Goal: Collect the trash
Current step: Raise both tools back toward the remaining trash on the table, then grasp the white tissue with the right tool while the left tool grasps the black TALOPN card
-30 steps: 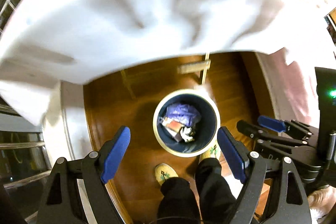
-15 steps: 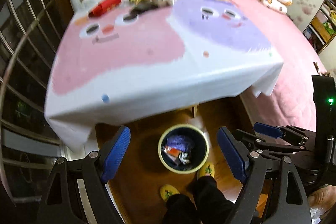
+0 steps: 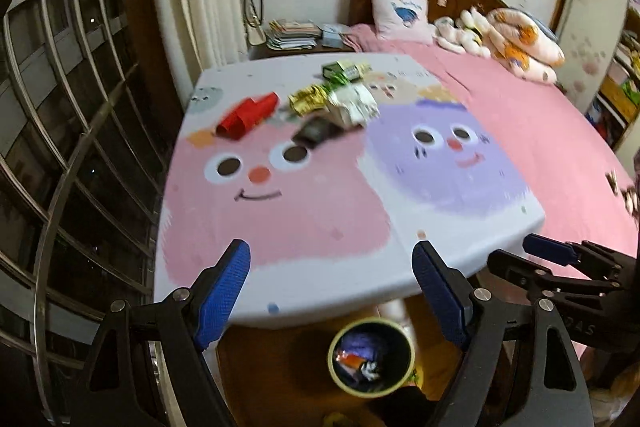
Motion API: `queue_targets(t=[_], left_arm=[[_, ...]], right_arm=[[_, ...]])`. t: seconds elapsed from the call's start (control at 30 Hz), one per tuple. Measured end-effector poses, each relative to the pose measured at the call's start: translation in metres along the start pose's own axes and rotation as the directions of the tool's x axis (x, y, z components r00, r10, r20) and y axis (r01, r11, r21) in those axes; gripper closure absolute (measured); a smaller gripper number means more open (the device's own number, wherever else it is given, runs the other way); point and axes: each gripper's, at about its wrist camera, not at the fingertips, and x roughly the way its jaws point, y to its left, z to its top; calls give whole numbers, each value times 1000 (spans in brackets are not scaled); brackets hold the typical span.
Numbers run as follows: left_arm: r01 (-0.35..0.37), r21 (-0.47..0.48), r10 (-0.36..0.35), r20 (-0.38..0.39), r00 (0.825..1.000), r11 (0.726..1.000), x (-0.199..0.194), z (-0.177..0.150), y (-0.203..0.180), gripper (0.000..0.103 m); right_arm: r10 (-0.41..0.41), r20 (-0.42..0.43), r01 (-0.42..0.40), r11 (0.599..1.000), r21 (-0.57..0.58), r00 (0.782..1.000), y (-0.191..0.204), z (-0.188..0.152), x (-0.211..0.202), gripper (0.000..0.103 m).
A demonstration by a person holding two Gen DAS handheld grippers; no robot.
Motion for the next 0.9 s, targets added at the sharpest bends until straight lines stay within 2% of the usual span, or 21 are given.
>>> queue_targets(t=[0.17, 0.33, 0.57, 0.7, 0.9], left_arm=[[-11, -91, 11, -5, 1000, 996, 24, 40, 21, 19], [-51, -144, 47, -32, 998, 988, 65, 76, 26, 18], [-140, -227, 118, -108, 987, 964, 156, 127, 22, 18], [-190, -240, 155, -159, 975, 952, 211, 149, 21, 18], [-246, -227, 196, -221, 955, 942, 274, 167, 23, 18]], right_arm=[[33, 9, -32, 999, -24, 999, -6, 48, 30, 36], [85, -13, -85, 993, -77, 996, -15, 113, 85, 30], [164, -99, -176, 975, -133, 982, -35, 205, 186, 28], [210, -149, -231, 963, -138, 966, -38, 243, 242, 28], [237, -219, -269, 955, -129, 947, -30, 267, 319, 28]])
